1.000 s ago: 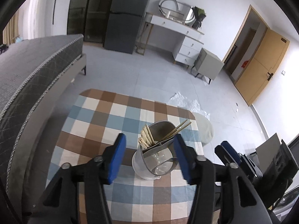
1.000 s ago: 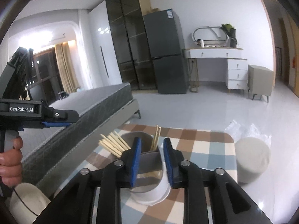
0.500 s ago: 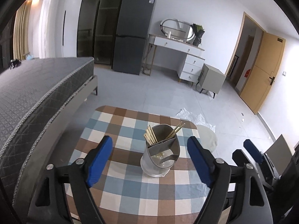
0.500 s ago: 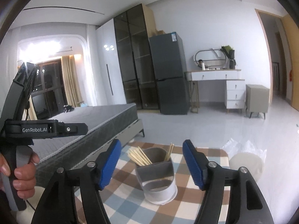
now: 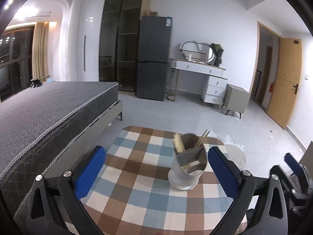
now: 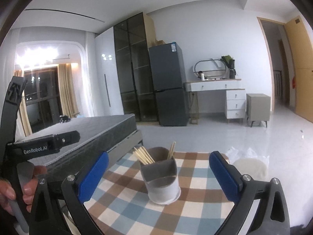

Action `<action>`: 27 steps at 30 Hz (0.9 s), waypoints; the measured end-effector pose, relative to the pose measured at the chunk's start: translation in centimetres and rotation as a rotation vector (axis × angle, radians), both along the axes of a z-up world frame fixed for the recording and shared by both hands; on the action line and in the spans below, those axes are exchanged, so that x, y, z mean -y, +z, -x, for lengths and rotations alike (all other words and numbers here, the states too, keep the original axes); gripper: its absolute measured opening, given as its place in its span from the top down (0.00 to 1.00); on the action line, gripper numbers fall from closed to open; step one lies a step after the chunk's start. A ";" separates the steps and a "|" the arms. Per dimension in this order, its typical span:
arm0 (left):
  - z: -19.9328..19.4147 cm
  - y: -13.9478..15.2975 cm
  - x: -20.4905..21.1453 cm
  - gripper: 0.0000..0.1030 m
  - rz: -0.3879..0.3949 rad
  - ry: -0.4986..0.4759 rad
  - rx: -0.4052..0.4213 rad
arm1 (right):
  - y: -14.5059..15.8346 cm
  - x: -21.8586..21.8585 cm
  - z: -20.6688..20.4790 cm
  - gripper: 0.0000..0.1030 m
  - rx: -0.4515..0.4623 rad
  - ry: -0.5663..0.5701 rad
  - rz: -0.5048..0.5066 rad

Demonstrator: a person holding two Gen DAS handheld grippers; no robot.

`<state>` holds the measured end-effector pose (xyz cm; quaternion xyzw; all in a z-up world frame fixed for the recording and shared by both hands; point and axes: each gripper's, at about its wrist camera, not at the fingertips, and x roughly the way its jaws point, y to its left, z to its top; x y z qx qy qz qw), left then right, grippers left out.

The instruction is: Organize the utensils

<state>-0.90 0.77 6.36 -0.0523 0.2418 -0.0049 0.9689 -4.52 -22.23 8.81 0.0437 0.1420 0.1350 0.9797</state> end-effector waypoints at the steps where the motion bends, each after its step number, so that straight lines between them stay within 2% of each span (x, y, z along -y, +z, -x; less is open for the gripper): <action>1: 0.0 -0.5 -0.2 0.01 0.012 0.015 -0.001 | 0.0 0.0 0.3 0.00 0.002 -0.004 0.003; 5: 0.2 -1.8 -0.4 0.01 0.034 0.034 -0.013 | -0.9 0.2 1.0 0.00 0.018 -0.020 0.025; 9: 1.0 -2.2 0.5 0.01 -0.047 0.037 0.028 | -2.2 0.1 1.8 0.00 0.037 -0.019 0.048; 15: 1.5 -2.8 1.4 0.01 -0.095 0.022 0.035 | -3.9 -0.4 2.2 0.00 0.026 -0.015 0.081; 27: 1.8 -2.8 1.6 0.01 -0.087 0.006 0.011 | -4.5 0.8 2.2 0.00 -0.012 -0.050 0.036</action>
